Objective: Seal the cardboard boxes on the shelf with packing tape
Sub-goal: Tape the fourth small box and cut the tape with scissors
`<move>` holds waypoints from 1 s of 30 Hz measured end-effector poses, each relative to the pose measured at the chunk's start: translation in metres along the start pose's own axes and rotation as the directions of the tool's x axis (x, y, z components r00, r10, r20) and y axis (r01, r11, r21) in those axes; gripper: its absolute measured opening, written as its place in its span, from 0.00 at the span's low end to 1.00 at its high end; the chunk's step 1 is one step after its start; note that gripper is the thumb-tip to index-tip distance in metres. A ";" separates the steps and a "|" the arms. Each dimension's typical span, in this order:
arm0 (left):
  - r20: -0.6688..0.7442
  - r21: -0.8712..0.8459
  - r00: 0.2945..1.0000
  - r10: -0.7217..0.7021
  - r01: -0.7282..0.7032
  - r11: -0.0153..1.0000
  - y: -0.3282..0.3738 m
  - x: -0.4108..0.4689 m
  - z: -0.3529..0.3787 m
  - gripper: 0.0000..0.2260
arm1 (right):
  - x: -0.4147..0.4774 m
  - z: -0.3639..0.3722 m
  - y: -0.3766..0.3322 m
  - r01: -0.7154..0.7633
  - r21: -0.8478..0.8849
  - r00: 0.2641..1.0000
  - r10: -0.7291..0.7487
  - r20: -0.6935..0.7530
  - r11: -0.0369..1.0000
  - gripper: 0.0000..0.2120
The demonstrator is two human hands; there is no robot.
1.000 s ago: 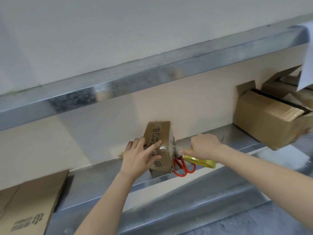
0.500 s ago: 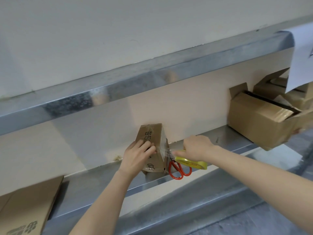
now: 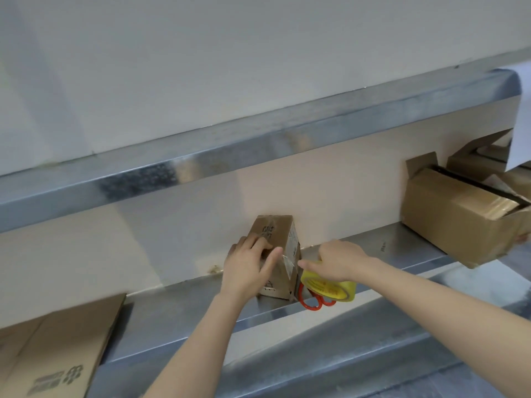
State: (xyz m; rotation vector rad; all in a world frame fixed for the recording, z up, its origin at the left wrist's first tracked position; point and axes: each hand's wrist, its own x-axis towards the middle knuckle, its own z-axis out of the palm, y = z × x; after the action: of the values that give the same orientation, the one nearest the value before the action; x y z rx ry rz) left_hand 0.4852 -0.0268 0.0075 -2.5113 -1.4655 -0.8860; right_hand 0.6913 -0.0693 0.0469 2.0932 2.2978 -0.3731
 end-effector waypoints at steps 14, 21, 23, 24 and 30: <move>0.156 -0.625 0.578 -0.801 0.685 0.373 0.109 -0.084 0.029 0.13 | -0.001 -0.001 0.020 0.188 0.160 0.981 -0.192 0.010 0.969 0.22; 0.595 -0.758 0.457 -0.661 0.592 -0.274 0.162 -0.051 0.044 0.22 | -0.002 0.006 0.032 0.261 0.225 0.962 -0.272 0.020 0.939 0.21; 0.622 -0.763 0.428 -0.656 0.518 -0.386 0.165 -0.045 0.045 0.22 | -0.001 0.007 0.033 0.272 0.246 0.960 -0.281 0.003 0.930 0.21; 0.622 -0.770 0.418 -0.663 0.483 -0.417 0.166 -0.043 0.045 0.23 | 0.000 0.009 0.033 0.276 0.263 0.958 -0.287 0.005 0.924 0.21; 0.587 -0.803 0.364 -0.724 0.378 -0.461 0.161 -0.026 0.057 0.29 | 0.009 0.015 0.036 0.287 0.346 0.949 -0.313 0.022 0.893 0.19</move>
State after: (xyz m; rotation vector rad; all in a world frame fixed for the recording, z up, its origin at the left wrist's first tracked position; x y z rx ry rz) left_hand 0.6329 -0.1117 -0.0220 -0.8179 -2.7983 -3.3717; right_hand 0.7232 -0.0600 0.0252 1.7906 2.6729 -0.9025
